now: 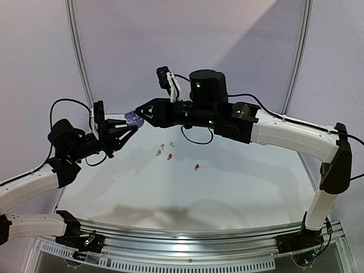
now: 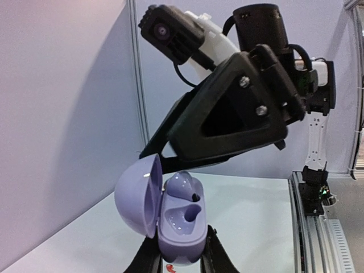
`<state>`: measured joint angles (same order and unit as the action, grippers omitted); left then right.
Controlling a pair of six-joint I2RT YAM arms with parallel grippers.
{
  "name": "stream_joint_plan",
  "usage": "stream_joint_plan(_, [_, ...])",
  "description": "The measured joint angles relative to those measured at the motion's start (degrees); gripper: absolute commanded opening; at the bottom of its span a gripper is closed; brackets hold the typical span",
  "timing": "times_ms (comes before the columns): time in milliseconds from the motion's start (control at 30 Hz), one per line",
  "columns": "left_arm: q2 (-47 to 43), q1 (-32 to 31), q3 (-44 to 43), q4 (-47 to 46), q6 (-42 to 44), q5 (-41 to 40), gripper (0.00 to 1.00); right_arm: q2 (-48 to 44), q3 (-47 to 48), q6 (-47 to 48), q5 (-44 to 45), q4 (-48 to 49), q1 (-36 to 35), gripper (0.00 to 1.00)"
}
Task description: Insert the wireless bluetooth earbuds into the charging case
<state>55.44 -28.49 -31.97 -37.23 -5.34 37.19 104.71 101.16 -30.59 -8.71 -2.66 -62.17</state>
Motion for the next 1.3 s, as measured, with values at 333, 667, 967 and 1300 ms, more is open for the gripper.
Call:
stream_joint_plan(333, [-1.53,0.00,-0.02,3.80,-4.28,-1.25,0.00,-1.11,0.57,1.92,4.42,-4.31,0.42,0.41])
stream_joint_plan(667, [-3.72,1.57,-0.02,12.76,-9.75,-11.54,0.00,-3.34,3.58,-2.40,19.41,-12.68,3.82,0.56])
stream_joint_plan(967, [-5.68,6.99,0.26,20.52,-9.73,-18.71,0.00,19.89,22.03,-5.11,22.32,-23.34,7.43,0.75])
stream_joint_plan(1300, [-8.15,8.55,1.64,23.12,-8.37,-19.80,0.00,43.60,32.02,-4.11,16.92,-21.46,8.00,0.72])
